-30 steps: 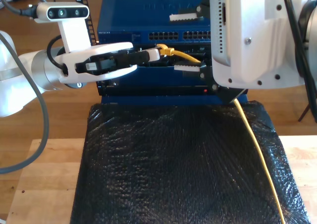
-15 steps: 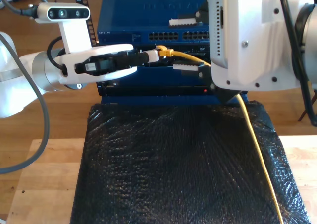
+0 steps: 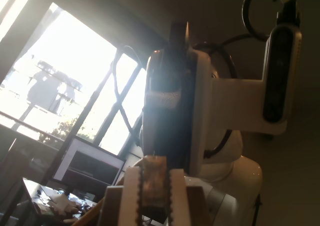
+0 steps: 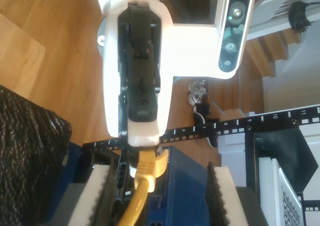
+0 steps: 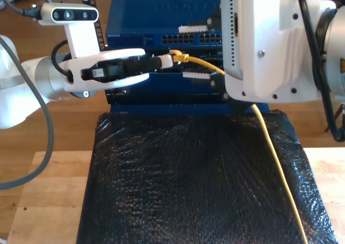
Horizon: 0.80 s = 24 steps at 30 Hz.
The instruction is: Grab the cable and plug it in
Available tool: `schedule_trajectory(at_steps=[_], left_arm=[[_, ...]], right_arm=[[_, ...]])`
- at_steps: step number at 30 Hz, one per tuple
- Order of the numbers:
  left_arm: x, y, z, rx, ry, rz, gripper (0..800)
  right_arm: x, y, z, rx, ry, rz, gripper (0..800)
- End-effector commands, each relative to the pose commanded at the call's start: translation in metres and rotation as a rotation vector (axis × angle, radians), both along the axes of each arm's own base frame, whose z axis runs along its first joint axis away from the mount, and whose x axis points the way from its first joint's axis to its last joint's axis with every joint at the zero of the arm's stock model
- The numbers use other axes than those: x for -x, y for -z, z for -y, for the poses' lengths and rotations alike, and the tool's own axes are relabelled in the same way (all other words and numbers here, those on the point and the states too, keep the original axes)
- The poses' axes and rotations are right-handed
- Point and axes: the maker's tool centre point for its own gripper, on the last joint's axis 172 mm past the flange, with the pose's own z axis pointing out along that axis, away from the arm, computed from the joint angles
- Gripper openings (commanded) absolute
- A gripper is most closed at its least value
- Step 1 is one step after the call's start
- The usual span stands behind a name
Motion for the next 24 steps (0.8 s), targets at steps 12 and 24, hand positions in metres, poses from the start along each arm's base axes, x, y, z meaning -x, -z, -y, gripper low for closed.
schedule_trajectory(at_steps=[12, 24], left_arm=[[0.0006, 0.0005, 0.0000, -0.011, 0.015, -0.029, 5], [0.0007, 0.0008, -0.0005, -0.017, 0.022, -0.049, 7]], right_arm=[[0.0002, 0.0015, -0.0004, 0.001, -0.001, -0.001, 346], [0.0041, 0.0015, -0.0048, 0.001, -0.015, -0.001, 343]])
